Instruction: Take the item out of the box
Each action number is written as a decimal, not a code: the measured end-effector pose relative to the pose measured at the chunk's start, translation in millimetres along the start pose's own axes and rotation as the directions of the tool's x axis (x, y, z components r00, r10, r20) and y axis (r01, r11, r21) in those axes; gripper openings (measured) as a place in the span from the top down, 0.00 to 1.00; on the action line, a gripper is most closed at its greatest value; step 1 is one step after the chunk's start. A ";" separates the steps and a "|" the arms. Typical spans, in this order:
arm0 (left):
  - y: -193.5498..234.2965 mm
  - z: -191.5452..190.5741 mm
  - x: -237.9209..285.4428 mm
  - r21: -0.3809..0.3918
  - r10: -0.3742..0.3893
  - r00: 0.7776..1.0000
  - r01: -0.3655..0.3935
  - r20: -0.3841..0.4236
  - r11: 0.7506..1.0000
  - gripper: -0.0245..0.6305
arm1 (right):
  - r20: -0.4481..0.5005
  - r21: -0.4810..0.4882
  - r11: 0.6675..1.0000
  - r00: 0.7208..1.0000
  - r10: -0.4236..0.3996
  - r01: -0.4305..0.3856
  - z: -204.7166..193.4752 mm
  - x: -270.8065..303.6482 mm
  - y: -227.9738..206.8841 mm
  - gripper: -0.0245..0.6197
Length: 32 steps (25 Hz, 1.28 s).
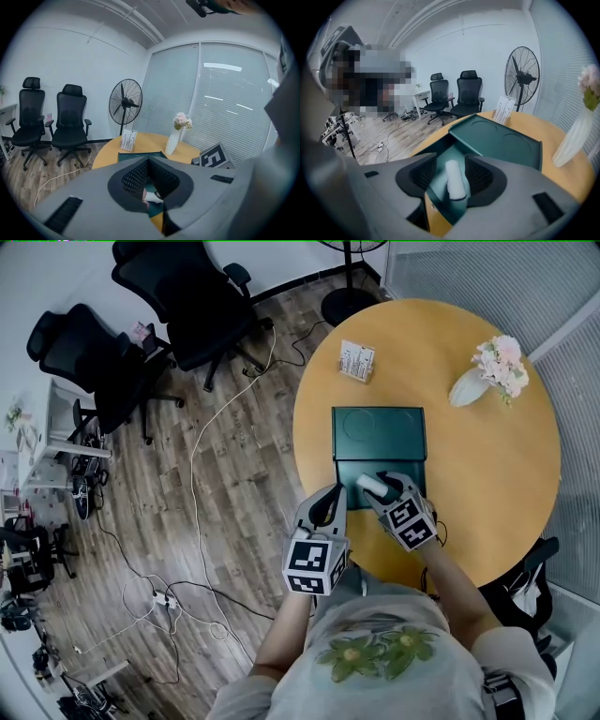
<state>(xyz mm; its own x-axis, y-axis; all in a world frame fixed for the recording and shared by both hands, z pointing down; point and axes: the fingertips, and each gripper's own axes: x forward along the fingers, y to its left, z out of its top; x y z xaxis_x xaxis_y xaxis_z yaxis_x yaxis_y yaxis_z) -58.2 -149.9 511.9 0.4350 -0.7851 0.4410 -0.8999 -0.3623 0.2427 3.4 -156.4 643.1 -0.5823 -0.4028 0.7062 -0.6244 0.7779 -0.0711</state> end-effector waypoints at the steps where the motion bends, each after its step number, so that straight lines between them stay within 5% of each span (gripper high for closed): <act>1: 0.3 -0.2 0.7 -0.001 0.001 1.000 -0.001 -0.002 1.000 0.96 | -0.008 -0.001 1.000 1.000 0.001 -0.001 -1.9 2.3 -0.9 0.66; 32: 16.4 -16.2 8.0 -0.021 0.006 0.999 -0.007 -0.052 1.000 0.96 | -0.264 -0.065 0.996 0.964 0.040 -0.059 -54.8 55.9 -5.4 0.66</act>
<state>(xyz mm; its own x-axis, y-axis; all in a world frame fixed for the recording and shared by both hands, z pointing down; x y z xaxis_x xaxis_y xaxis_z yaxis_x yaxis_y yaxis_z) -69.0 -154.0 533.3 0.4305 -0.7602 0.4865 -0.9021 -0.3458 0.2580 2.8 -156.7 721.5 -0.4487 -0.2294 0.8638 -0.5535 0.8301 -0.0671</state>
